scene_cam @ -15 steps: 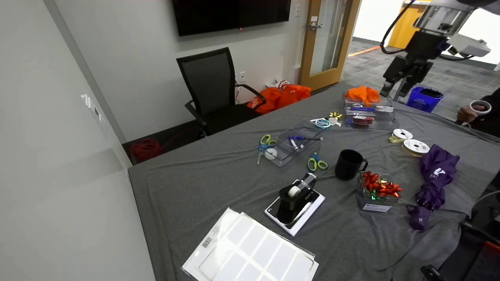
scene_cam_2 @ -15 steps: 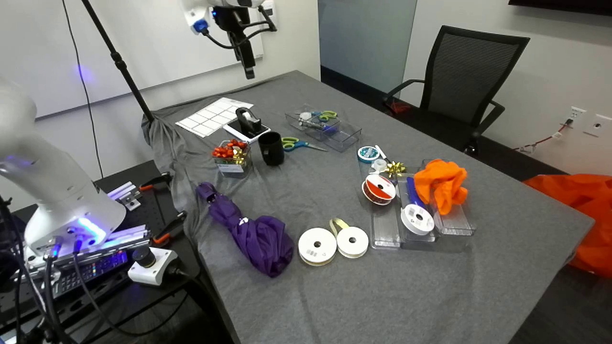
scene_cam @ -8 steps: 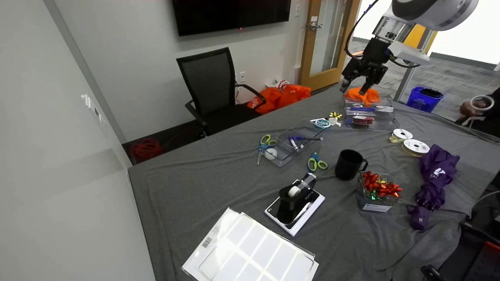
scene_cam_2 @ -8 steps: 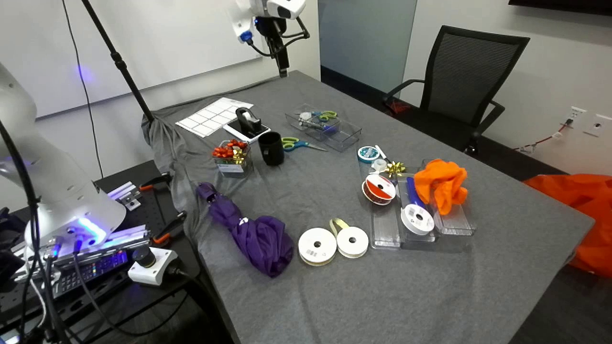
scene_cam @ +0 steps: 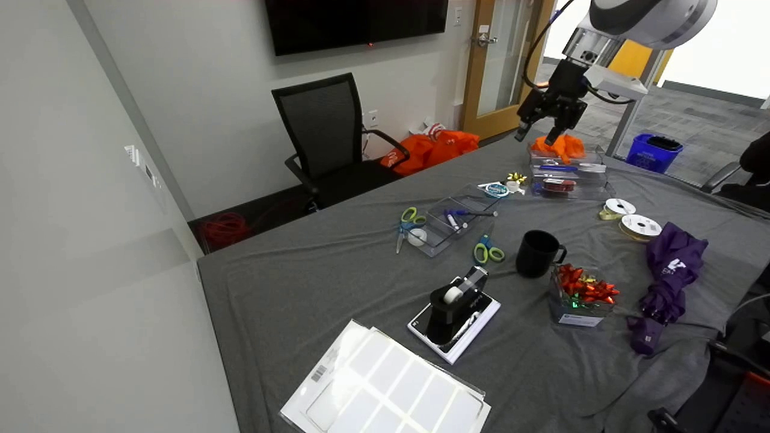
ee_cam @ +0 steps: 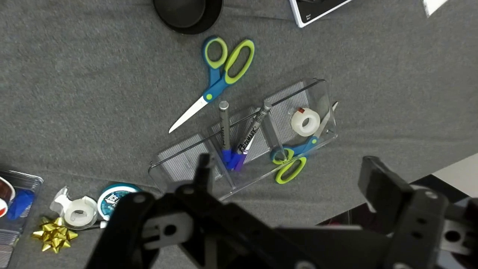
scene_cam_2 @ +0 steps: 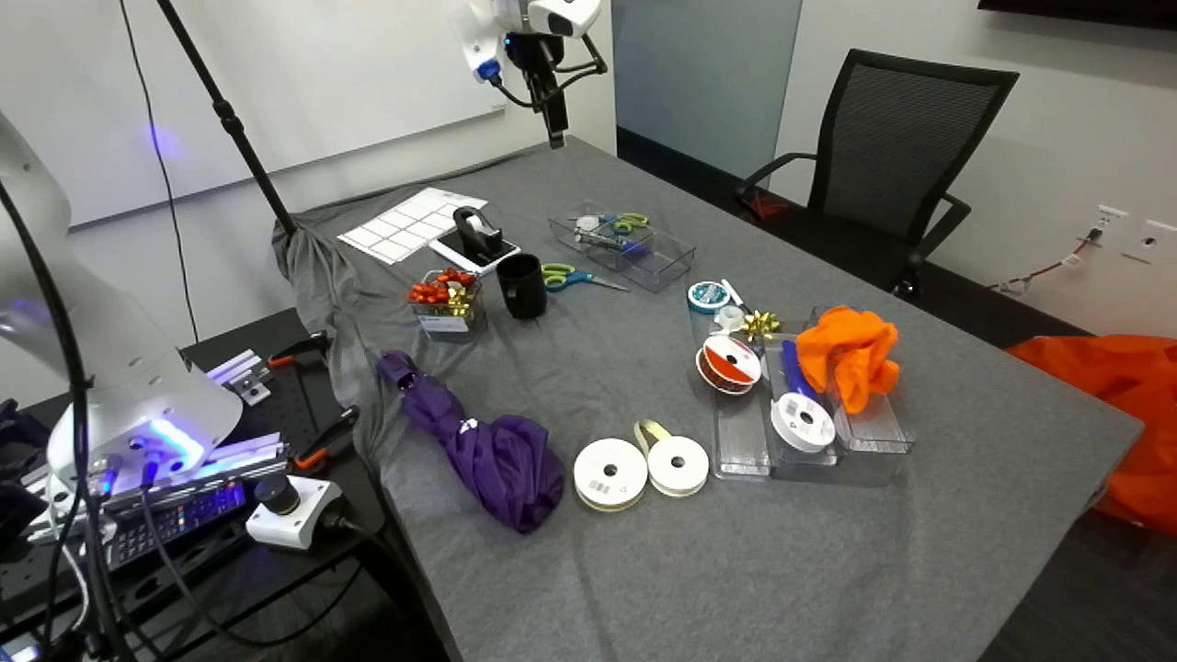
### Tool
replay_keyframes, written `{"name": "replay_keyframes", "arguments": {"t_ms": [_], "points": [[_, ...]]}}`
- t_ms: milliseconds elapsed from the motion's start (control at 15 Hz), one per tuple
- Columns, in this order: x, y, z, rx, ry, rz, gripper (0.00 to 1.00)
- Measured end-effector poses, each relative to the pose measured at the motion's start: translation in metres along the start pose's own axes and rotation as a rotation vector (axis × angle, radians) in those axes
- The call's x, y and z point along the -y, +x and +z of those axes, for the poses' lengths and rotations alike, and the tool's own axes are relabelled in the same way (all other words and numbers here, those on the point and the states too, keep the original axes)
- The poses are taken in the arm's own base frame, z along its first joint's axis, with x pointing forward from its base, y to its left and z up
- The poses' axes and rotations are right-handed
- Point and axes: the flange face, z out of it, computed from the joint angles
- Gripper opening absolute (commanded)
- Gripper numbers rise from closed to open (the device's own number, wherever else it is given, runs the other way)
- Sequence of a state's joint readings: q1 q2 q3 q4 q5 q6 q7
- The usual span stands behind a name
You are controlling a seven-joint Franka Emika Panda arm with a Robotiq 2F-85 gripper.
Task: Put the sharpie in the cup
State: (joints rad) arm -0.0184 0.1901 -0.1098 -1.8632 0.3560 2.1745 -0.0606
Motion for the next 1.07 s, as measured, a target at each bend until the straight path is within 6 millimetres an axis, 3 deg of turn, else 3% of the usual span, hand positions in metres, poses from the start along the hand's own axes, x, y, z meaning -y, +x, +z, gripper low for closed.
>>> {"name": "replay_keyframes", "arguments": {"t_ms": [200,400,733,1067], "points": [[0.010,0.004,0.021,-0.006,-0.037,0.034,1.00],[0.020,0.016,0.062,-0.031,-0.078,0.088,1.00],[0.018,0.036,0.130,-0.024,-0.178,0.156,1.00],[0.013,0.049,0.178,0.011,-0.256,0.173,1.00]]}}
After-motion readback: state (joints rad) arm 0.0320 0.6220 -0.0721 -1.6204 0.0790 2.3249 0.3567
